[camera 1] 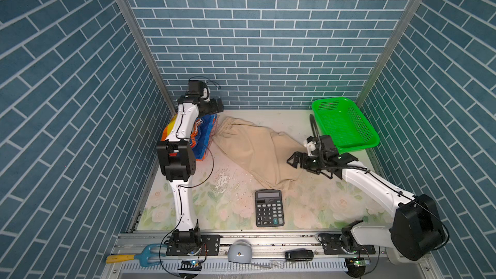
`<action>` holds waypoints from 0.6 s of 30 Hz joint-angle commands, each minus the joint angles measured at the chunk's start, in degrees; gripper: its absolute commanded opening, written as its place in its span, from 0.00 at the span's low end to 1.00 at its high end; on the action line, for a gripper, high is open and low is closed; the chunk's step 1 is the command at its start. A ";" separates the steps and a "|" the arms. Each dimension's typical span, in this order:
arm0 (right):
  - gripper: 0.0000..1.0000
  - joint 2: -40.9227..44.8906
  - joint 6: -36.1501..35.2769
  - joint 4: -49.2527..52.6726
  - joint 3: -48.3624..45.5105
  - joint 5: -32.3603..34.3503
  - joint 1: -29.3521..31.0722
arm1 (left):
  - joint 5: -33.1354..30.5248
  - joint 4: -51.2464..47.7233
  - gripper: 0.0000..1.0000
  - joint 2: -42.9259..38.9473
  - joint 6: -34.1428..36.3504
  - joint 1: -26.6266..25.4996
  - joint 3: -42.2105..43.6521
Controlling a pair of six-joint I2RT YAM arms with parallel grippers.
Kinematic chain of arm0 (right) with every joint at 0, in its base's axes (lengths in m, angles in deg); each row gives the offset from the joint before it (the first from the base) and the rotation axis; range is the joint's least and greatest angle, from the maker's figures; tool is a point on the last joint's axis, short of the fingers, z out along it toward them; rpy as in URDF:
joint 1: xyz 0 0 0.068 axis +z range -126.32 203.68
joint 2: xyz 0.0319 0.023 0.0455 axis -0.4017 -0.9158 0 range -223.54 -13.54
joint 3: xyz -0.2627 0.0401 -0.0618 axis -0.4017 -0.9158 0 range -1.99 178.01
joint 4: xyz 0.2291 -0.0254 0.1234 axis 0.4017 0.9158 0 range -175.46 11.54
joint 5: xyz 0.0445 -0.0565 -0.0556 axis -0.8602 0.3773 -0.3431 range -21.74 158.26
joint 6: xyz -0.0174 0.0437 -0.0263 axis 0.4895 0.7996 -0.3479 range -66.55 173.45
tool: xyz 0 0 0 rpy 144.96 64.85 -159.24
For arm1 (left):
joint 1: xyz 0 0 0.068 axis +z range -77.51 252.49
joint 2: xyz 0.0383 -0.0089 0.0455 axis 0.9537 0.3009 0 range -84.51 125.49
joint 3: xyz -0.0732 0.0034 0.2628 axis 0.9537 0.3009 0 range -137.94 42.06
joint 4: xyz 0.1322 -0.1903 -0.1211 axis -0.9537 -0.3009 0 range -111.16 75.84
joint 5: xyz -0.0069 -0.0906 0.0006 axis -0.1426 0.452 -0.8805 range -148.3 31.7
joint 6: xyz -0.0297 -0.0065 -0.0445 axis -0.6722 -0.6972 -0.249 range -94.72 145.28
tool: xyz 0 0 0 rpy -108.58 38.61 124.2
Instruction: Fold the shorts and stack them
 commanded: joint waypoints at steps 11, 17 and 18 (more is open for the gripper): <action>0.91 -22.73 -4.20 -6.84 4.96 -0.65 -10.17 | 8.71 0.60 1.00 -0.14 -1.84 -5.97 18.13; 0.55 -32.66 -5.11 -8.74 12.96 -2.72 -10.33 | 8.05 1.07 1.00 0.28 -2.47 -6.46 23.21; 0.47 -34.00 -5.63 -8.36 14.63 -2.68 -10.36 | 7.88 1.25 1.00 0.38 -2.66 -6.57 23.68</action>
